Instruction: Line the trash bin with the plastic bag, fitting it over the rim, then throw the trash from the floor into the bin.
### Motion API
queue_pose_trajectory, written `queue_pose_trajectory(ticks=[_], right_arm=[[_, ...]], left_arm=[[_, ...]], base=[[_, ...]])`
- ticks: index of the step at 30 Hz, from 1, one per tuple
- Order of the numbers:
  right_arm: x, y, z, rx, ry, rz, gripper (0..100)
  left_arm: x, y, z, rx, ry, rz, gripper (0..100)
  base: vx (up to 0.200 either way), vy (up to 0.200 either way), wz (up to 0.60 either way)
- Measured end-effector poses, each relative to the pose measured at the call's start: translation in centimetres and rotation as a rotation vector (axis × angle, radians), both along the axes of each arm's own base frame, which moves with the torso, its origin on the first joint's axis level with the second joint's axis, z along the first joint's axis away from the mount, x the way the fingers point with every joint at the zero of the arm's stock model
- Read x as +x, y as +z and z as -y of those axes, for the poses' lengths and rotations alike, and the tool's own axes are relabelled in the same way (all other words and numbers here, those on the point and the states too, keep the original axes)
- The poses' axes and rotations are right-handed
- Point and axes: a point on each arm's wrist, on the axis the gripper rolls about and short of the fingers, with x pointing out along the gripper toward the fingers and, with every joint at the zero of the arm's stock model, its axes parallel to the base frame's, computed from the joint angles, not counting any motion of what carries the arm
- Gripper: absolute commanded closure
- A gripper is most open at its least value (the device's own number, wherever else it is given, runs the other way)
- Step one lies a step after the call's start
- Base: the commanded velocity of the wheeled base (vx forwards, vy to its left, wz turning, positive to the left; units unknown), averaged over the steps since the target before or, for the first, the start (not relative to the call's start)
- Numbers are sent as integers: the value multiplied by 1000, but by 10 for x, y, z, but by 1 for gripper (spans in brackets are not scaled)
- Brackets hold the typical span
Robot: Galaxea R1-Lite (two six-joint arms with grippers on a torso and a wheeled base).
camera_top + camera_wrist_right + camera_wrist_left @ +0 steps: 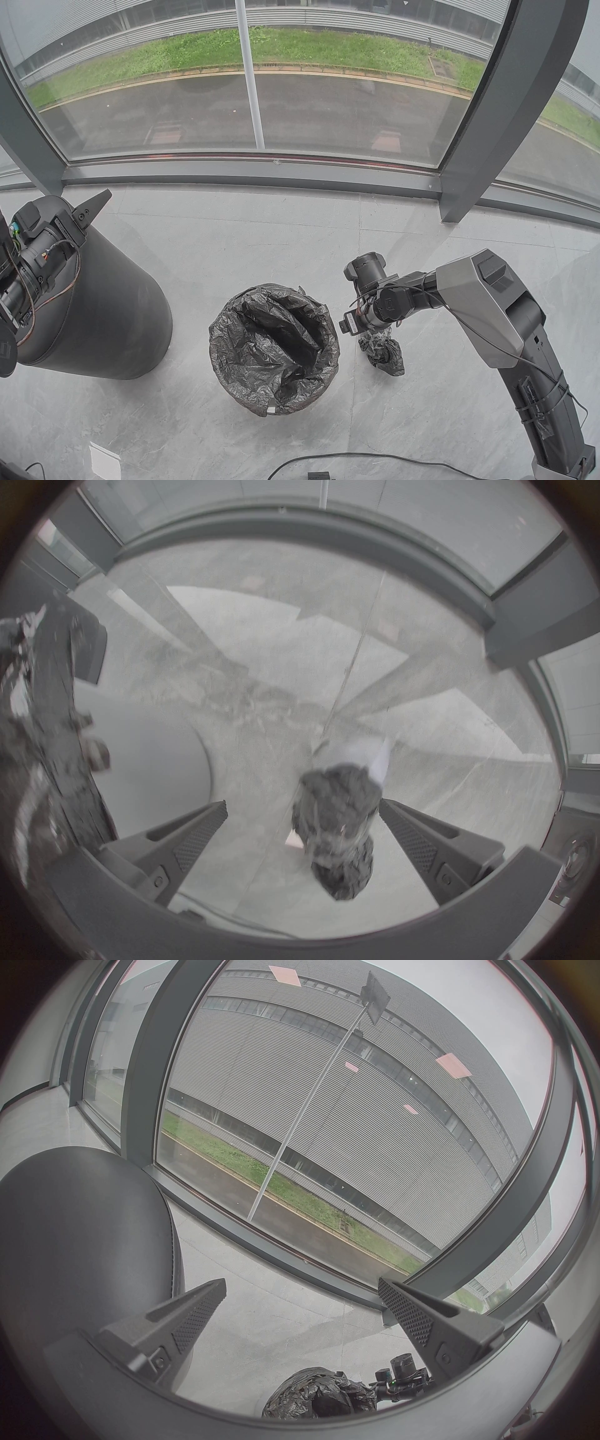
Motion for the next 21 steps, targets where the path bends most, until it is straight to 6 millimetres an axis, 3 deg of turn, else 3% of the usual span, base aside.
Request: queue_pose_trajectory(ticks=[6,12,21], right_arm=[[-7,-33,9,-48,-35,-202,0],[-4,-66,29,-76,-84,-288,0],[2,-83,52,-111,-140,-311,0]], left_arm=[[2,-2,0,0,1,-8,0],[5,-6,0,2,3,-19,0],[7,-8,0,1,4,-29,0]], base=[[0,0,0],[0,0,0],[0,0,0]])
